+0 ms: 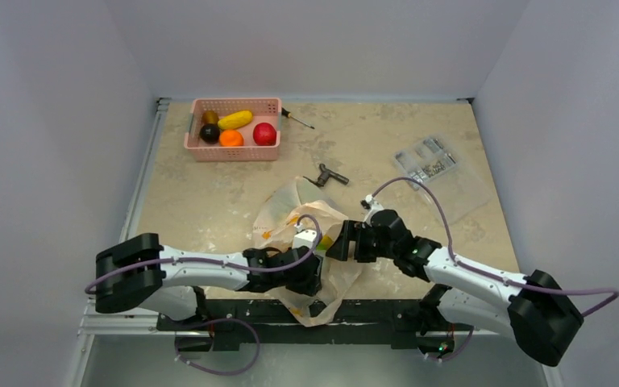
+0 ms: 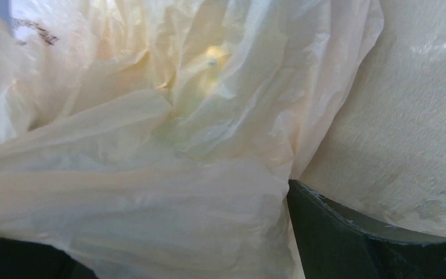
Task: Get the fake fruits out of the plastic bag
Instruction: Adjust the plastic bag at the center of the board, then take out the fake fruit from the plastic bag.
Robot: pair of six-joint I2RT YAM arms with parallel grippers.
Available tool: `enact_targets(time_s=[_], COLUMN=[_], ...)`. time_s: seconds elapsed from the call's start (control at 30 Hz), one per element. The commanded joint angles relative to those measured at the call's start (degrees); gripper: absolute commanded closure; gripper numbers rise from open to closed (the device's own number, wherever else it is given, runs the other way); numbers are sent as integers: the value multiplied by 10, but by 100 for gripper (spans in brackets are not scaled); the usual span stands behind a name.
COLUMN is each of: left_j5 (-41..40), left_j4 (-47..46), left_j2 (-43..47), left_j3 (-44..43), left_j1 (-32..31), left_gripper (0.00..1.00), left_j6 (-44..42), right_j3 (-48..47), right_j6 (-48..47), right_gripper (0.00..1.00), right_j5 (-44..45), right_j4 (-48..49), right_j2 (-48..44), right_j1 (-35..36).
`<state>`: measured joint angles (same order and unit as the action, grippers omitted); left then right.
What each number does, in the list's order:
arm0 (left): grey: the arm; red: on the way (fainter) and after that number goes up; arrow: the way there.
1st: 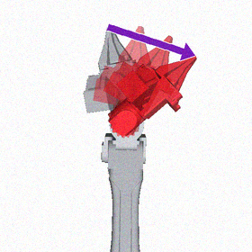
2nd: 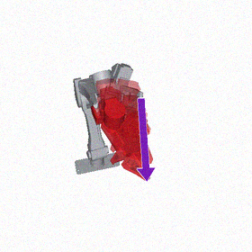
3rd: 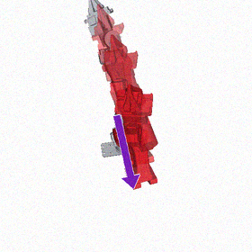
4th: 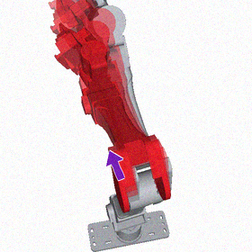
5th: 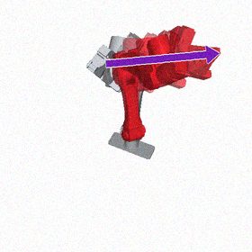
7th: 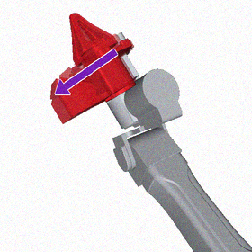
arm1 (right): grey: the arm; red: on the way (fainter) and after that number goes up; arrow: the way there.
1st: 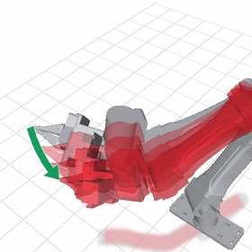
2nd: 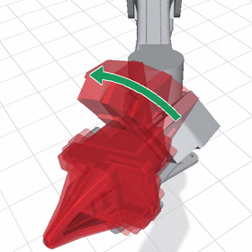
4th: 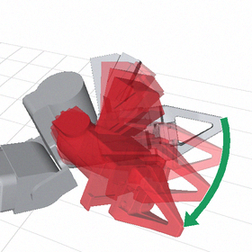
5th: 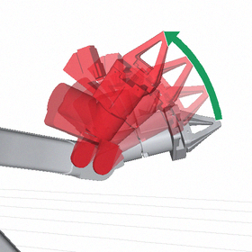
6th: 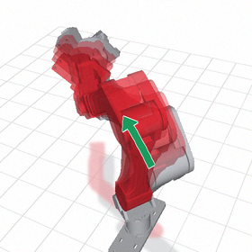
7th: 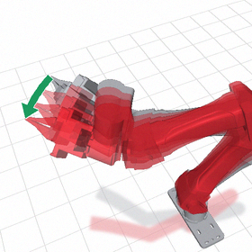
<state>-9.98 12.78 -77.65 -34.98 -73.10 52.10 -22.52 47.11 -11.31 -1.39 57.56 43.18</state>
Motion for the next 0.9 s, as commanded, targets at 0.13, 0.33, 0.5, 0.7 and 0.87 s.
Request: enact_targets(time_s=[0.13, 0.33, 0.5, 0.7, 0.87], left_j5=[-20, -34, -61, -27, 2], left_j4=[-147, -22, 86, 67, 75], left_j2=[-58, 82, 231, 277, 157], left_j3=[76, 32, -15, -60, -136], left_j1=[-32, -37, -26, 37, 59], left_gripper=[65, 35, 8, 23, 45], left_j6=[100, 3, -54, -95, -142], right_j3=[61, 55, 51, 52, 47], right_j6=[57, 34, 8, 14, 22], right_gripper=[49, 100, 100, 100, 100], right_j5=[36, 91, 121, 101, 98], right_j4=[94, 65, 55, 87, 77], right_j2=[71, 43, 20, 19, 6], right_j1=[41, 43, 43, 60, 61])
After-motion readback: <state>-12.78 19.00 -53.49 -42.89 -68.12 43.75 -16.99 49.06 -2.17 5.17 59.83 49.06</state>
